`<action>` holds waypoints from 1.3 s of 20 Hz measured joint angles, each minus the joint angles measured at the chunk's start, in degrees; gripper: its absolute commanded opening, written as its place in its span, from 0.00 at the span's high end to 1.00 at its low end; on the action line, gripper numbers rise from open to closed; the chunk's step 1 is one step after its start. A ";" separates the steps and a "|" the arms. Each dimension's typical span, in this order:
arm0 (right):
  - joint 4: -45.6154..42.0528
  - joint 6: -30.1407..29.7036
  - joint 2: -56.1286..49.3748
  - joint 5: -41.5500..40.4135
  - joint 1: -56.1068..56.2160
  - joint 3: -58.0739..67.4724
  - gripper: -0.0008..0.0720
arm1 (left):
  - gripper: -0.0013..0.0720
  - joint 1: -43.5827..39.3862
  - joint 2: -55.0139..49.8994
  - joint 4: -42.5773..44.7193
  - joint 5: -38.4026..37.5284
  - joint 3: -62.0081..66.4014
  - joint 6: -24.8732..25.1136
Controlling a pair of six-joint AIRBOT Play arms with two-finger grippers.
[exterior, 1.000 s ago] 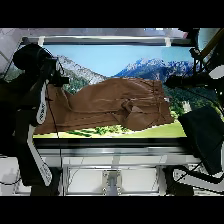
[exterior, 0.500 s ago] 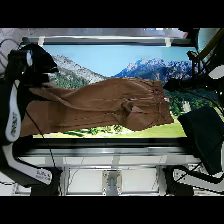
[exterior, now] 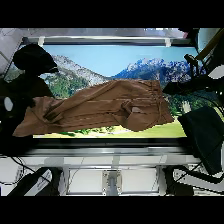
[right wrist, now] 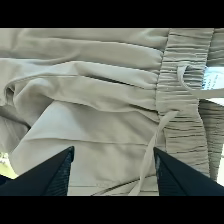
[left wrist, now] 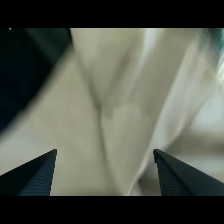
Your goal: Fold the clothes and pants, and hang the long-sleeved shirts on hangers.
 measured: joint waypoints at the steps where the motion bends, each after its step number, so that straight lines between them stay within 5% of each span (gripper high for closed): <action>1: 0.00 0.00 0.00 -0.68 0.00 0.02 0.23 | 0.02 0.70 -0.02 -0.20 0.79 2.36 0.66; 6: 0.26 0.00 0.00 -5.77 0.00 0.00 0.23 | 0.02 0.13 -13.60 -9.68 -9.57 20.39 14.78; 10: -0.33 0.00 0.00 -7.28 0.00 0.00 0.23 | 0.02 -5.51 -28.92 -11.41 -19.89 32.44 20.11; 18: -2.25 -0.66 0.00 -8.04 0.00 0.02 0.23 | 0.02 -12.44 -43.93 -1.53 -32.74 39.76 21.14; 26: -2.51 -1.40 0.00 -8.46 0.00 0.00 0.23 | 0.03 -12.76 -46.95 6.19 -31.45 40.30 15.85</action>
